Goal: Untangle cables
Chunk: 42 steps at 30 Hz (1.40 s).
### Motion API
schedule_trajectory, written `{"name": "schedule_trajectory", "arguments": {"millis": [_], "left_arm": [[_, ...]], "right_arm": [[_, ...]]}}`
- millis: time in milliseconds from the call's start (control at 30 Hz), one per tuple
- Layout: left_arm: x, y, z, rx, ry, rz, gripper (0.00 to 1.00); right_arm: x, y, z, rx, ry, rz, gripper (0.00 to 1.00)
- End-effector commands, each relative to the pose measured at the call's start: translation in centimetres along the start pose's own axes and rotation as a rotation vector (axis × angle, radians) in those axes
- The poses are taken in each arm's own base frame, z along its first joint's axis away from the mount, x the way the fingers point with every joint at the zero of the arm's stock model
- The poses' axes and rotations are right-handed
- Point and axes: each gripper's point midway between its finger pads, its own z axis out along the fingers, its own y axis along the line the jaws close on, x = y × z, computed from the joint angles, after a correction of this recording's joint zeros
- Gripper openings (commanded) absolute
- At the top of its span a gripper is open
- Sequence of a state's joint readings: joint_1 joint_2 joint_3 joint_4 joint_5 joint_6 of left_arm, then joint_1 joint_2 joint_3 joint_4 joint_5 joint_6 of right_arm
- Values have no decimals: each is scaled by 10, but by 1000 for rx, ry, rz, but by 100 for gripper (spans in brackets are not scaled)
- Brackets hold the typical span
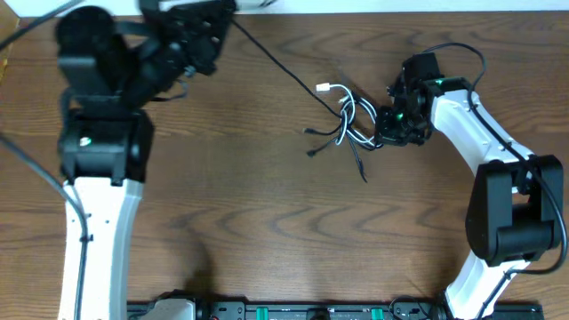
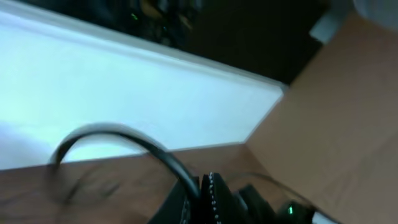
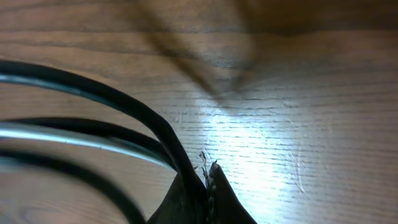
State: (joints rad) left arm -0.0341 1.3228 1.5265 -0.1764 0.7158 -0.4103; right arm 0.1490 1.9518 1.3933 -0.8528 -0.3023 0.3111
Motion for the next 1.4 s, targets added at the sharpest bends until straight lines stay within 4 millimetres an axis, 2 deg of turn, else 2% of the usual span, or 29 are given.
{"name": "schedule_trajectory", "arguments": {"millis": [0, 200, 300, 400, 533, 700, 800, 900, 1000, 1067, 1100, 1133, 1200, 1367], "left_arm": [[-53, -2, -42, -70, -173, 10, 8], [-64, 19, -58, -126, -205, 14, 8], [-76, 31, -70, -165, -246, 23, 7], [-91, 47, -90, -220, -299, -2, 7], [-101, 64, -109, -281, -338, -6, 7], [-102, 81, -123, -341, -348, -26, 8], [-98, 87, -126, -362, -336, -45, 7], [-88, 93, -124, -378, -303, -80, 7], [-66, 99, -114, -390, -218, -100, 7], [-47, 104, -104, -396, -140, -103, 8], [-37, 104, -98, -394, -100, -102, 7], [-28, 104, -92, -389, -63, -101, 7], [-7, 101, -77, -365, 18, -96, 8], [43, 99, -42, -383, 187, -100, 7]], "right_arm": [[3, -33, 19, 111, 41, 40, 1], [4, -35, 20, 116, 47, 41, 1], [4, -44, 18, 139, 48, 57, 1], [1, -61, 13, 158, 46, 97, 1], [-4, -84, 5, 163, 35, 118, 1], [-8, -115, -5, 170, 26, 184, 1], [-8, -125, -9, 157, 25, 197, 1], [-9, -110, -8, 46, 33, 108, 2], [-7, -78, -8, -114, 44, -36, 5], [-5, -67, -7, -144, 50, -65, 7], [-5, -65, -7, -146, 53, -70, 10], [-5, -63, -7, -146, 56, -73, 21], [-6, -60, -13, -147, 57, -75, 30], [-19, -49, -48, -147, 0, -93, 47]]}}
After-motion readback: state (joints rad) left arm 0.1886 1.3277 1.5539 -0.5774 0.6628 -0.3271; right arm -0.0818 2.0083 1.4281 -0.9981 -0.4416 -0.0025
